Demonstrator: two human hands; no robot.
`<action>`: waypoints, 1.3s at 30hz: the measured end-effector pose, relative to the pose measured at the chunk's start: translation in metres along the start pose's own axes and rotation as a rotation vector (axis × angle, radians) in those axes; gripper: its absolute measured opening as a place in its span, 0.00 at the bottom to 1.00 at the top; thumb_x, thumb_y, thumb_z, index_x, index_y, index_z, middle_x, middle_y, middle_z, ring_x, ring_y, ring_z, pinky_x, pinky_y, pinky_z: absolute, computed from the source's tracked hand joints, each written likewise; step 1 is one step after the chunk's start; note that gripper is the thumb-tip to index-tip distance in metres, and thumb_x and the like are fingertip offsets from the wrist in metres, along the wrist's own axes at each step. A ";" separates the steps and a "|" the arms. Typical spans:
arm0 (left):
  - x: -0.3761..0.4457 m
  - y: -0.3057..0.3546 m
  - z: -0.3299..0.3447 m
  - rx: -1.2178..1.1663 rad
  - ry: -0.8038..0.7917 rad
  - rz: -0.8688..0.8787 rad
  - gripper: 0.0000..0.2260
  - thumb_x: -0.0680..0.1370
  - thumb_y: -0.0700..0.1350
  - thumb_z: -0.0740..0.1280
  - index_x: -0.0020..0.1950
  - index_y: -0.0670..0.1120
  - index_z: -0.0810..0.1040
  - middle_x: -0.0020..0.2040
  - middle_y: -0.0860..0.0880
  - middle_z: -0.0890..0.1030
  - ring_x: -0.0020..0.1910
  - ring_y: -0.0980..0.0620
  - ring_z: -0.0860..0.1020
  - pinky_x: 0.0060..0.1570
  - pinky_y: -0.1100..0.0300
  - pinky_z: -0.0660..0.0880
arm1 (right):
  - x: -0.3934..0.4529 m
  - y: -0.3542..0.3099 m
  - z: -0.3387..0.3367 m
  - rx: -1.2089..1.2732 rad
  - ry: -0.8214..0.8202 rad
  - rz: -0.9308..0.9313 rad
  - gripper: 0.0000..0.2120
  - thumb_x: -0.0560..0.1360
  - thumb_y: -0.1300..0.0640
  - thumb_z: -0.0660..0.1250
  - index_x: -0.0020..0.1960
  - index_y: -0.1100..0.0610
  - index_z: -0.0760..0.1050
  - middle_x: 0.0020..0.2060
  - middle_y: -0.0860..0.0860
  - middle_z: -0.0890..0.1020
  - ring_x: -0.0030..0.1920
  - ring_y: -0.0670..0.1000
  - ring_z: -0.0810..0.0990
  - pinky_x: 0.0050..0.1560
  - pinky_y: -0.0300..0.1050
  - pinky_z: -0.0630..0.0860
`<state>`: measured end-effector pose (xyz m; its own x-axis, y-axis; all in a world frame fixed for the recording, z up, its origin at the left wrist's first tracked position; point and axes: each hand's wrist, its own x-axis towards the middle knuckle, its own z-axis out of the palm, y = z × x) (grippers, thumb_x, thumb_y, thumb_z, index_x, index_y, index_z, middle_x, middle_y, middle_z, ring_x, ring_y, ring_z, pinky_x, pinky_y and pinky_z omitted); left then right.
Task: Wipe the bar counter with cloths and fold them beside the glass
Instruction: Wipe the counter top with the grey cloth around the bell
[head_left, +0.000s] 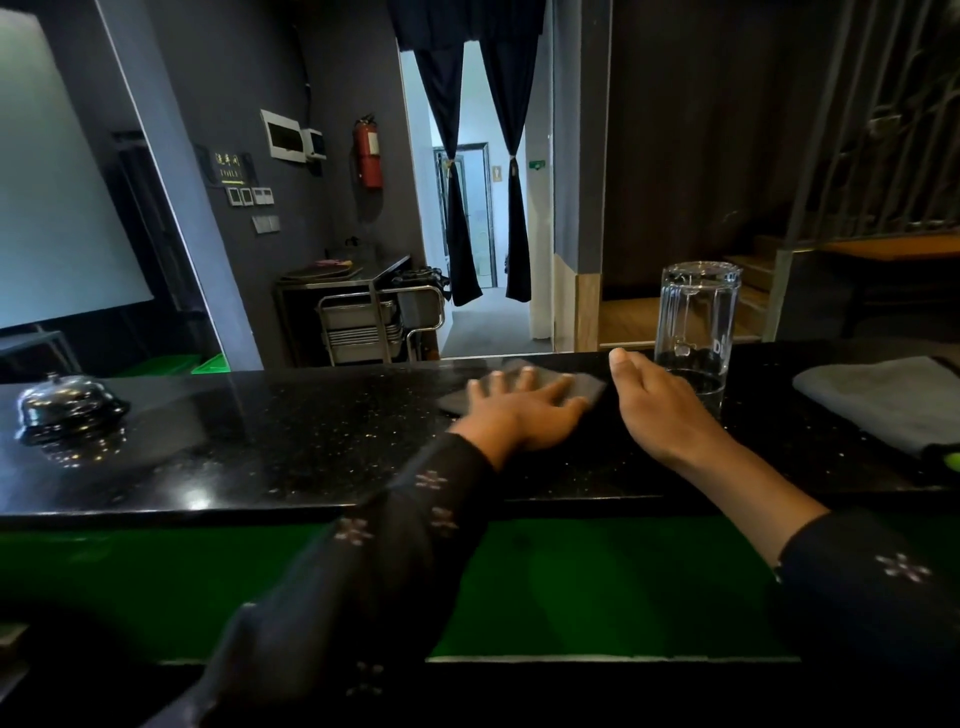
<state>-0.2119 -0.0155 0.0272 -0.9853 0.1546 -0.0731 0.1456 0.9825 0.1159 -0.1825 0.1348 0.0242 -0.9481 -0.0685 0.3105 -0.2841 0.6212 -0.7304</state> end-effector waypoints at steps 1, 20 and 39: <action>-0.004 0.021 0.004 -0.001 -0.006 0.051 0.26 0.78 0.64 0.46 0.75 0.62 0.47 0.79 0.46 0.45 0.75 0.36 0.41 0.70 0.34 0.37 | 0.000 0.000 -0.002 0.019 0.024 -0.027 0.24 0.81 0.45 0.45 0.70 0.55 0.67 0.67 0.57 0.73 0.65 0.53 0.71 0.55 0.42 0.61; -0.090 -0.182 -0.003 -0.116 0.103 -0.360 0.31 0.78 0.64 0.46 0.77 0.51 0.51 0.79 0.46 0.49 0.77 0.46 0.46 0.73 0.44 0.41 | 0.021 -0.042 0.059 -0.704 -0.363 0.167 0.37 0.76 0.33 0.41 0.78 0.54 0.42 0.78 0.58 0.44 0.77 0.58 0.42 0.74 0.60 0.40; -0.093 -0.184 -0.001 -0.123 0.128 -0.296 0.30 0.79 0.61 0.45 0.77 0.48 0.49 0.78 0.44 0.47 0.77 0.45 0.44 0.73 0.44 0.40 | 0.019 -0.073 0.101 -0.771 -0.447 0.026 0.34 0.76 0.33 0.41 0.77 0.48 0.43 0.78 0.52 0.45 0.77 0.55 0.44 0.73 0.60 0.42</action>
<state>-0.1472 -0.2112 0.0135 -0.9875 -0.1576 0.0024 -0.1529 0.9618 0.2269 -0.1941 0.0093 0.0220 -0.9658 -0.2449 -0.0847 -0.2392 0.9683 -0.0719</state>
